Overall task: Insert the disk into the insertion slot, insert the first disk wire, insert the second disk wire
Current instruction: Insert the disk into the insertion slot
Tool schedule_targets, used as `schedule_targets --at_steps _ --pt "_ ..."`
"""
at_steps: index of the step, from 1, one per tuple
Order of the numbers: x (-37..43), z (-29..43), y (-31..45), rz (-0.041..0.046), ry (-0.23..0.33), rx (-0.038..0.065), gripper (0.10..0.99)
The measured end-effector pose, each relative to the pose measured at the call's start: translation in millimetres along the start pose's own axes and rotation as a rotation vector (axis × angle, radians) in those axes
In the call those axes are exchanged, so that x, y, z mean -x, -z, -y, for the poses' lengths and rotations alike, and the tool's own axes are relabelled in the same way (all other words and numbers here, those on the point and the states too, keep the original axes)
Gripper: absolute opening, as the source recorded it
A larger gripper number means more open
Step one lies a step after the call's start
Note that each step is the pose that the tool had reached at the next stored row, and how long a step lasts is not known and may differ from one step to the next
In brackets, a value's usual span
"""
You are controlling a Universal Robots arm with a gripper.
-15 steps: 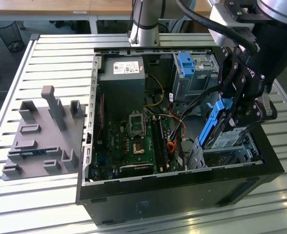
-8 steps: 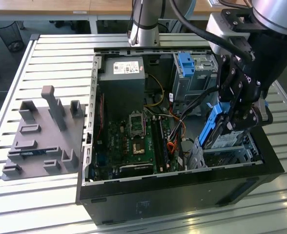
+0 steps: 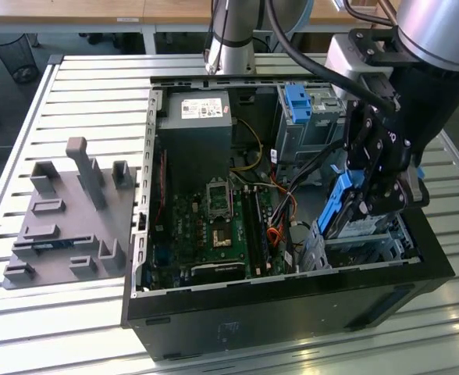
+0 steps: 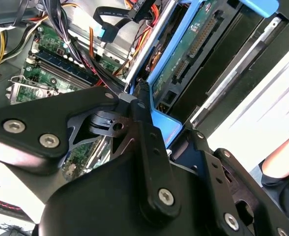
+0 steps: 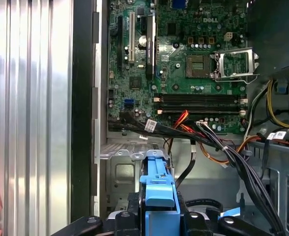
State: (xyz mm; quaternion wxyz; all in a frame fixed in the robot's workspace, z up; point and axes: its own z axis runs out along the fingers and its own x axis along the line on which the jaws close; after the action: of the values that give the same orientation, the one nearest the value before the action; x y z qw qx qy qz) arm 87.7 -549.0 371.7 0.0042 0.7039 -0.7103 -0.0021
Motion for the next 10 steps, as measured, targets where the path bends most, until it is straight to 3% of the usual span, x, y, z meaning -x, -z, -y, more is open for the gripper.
schedule_targets --at_steps 10 --pt "0.0 0.1 -11.6 -0.0001 0.0 0.0 0.365"
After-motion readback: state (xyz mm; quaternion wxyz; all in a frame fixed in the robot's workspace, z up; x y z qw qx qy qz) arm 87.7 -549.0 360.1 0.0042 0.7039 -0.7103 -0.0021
